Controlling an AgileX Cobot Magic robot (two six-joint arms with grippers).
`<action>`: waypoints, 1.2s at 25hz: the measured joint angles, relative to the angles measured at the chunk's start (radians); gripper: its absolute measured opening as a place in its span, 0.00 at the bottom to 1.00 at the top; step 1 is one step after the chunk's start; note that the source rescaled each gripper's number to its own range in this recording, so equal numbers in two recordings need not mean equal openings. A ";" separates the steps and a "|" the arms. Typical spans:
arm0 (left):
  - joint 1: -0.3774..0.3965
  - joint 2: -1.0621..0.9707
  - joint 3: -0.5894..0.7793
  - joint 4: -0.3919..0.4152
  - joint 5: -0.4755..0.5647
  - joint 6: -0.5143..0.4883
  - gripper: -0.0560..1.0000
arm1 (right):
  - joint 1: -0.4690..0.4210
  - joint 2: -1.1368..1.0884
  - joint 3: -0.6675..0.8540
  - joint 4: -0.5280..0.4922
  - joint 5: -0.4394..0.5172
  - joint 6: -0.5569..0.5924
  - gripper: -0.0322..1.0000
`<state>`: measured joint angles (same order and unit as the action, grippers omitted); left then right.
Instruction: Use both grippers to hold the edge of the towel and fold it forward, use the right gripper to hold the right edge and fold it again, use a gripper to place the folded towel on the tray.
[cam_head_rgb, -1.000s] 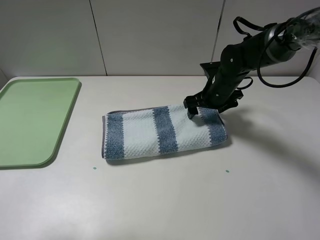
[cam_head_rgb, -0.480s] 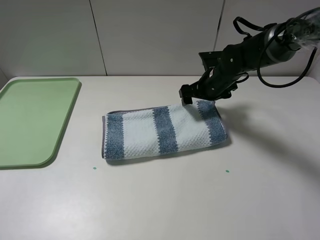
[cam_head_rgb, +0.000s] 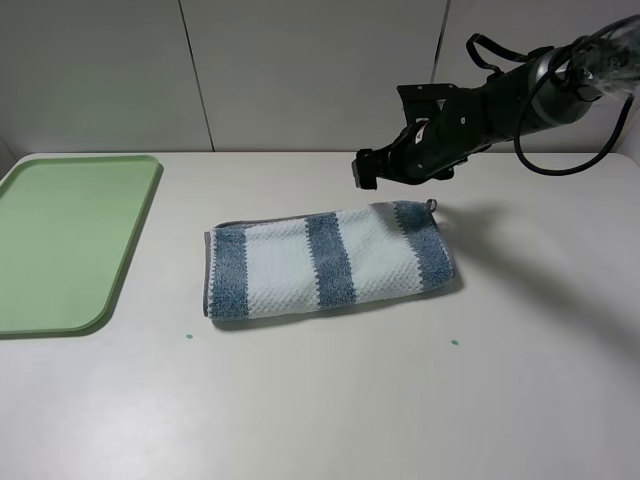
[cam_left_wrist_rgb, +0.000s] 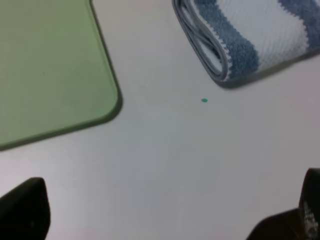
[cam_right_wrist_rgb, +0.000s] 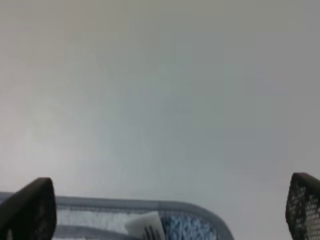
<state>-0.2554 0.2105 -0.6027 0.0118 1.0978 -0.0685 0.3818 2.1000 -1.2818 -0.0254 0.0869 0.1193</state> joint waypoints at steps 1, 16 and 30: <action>0.034 -0.022 0.028 -0.020 -0.026 0.034 1.00 | 0.000 0.000 0.000 0.000 -0.007 0.000 1.00; 0.261 -0.213 0.103 -0.063 -0.040 0.109 1.00 | 0.000 0.000 0.000 0.000 -0.063 -0.001 1.00; 0.261 -0.213 0.103 -0.061 -0.040 0.110 0.99 | 0.000 0.000 -0.001 0.008 -0.068 -0.001 1.00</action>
<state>0.0061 -0.0022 -0.4995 -0.0490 1.0582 0.0419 0.3818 2.1000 -1.2829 -0.0176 0.0188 0.1186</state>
